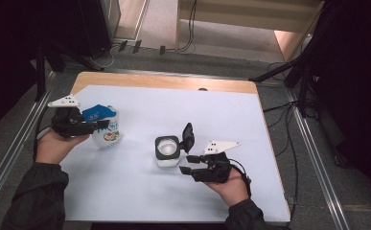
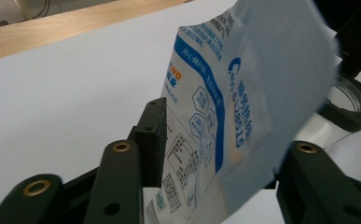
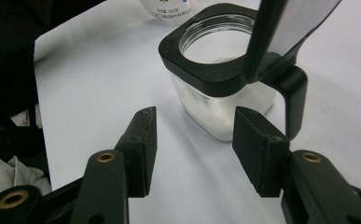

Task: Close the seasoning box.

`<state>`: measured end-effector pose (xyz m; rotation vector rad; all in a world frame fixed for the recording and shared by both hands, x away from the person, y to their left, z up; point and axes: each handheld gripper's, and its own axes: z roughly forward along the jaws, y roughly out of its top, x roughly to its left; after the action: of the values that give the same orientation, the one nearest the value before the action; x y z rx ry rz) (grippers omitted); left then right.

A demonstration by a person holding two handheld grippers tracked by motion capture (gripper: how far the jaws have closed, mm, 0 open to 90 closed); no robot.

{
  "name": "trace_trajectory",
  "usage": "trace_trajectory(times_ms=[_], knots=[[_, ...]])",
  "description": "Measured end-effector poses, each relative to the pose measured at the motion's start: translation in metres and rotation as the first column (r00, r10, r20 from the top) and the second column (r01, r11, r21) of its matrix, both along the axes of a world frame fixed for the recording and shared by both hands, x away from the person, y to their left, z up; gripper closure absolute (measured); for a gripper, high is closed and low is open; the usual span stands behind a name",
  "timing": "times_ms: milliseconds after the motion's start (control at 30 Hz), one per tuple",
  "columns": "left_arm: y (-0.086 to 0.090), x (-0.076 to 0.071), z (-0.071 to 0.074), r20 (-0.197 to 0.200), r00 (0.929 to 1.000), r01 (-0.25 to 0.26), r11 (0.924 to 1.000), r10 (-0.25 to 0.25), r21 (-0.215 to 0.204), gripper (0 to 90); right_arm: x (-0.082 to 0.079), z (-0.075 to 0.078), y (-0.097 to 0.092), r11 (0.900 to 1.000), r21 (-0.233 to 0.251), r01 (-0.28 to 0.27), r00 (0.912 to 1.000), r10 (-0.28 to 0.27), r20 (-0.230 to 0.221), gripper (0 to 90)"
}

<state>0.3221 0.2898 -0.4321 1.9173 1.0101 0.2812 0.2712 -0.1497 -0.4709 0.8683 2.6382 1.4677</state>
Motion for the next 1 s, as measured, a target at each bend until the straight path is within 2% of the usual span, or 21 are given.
trace_trajectory(times_ms=[100,233,267,333,367,533,700,767,833,1000], knots=[[-0.001,0.000,0.000,0.004,1.0000,-0.005,1.0000,0.005,0.000,47.8,0.001,0.000,-0.002,1.0000,-0.006,0.007,0.9999,-0.007,0.012,54.1],[-0.001,-0.001,-0.003,0.019,0.9997,-0.015,0.9997,0.015,0.020,40.1,0.005,0.000,-0.006,0.9998,-0.002,0.022,0.9994,-0.022,-0.025,62.1],[0.000,-0.002,-0.003,0.015,0.9998,-0.016,0.9998,0.016,0.014,38.8,0.006,0.000,-0.007,0.9998,0.000,0.020,0.9994,-0.020,-0.028,64.1],[0.002,-0.003,-0.004,0.003,0.9998,-0.017,0.9998,0.017,0.005,38.1,0.008,0.000,-0.009,0.9997,0.003,0.024,0.9992,-0.024,-0.031,70.6],[0.003,-0.004,-0.004,-0.010,0.9999,-0.014,0.9998,0.014,0.014,37.9,0.009,0.000,-0.010,0.9997,0.004,0.024,0.9991,-0.023,-0.035,73.7],[0.003,-0.008,-0.005,-0.001,0.9999,-0.016,0.9998,0.016,0.014,37.3,0.015,0.002,-0.019,0.9977,0.009,0.068,0.9961,-0.067,-0.057,89.3],[0.004,-0.012,-0.009,-0.015,0.9997,-0.020,0.9996,0.020,0.019,36.9,0.024,0.007,-0.024,0.9911,0.029,0.130,0.9907,-0.128,-0.044,90.0],[0.003,-0.014,-0.012,-0.014,0.9998,-0.015,0.9996,0.016,0.023,36.9,0.029,0.009,-0.023,0.9887,0.042,0.144,0.9894,-0.143,-0.025,90.0],[0.003,-0.016,-0.014,-0.019,0.9996,-0.021,0.9992,0.022,0.034,36.8,0.033,0.010,-0.021,0.9883,0.034,0.148,0.9889,-0.148,-0.016,90.0],[0.003,-0.021,-0.021,-0.034,0.9991,-0.025,0.9990,0.026,0.038,36.7,0.042,0.012,-0.014,0.9868,0.054,0.152,0.9883,-0.151,-0.020,90.0]])
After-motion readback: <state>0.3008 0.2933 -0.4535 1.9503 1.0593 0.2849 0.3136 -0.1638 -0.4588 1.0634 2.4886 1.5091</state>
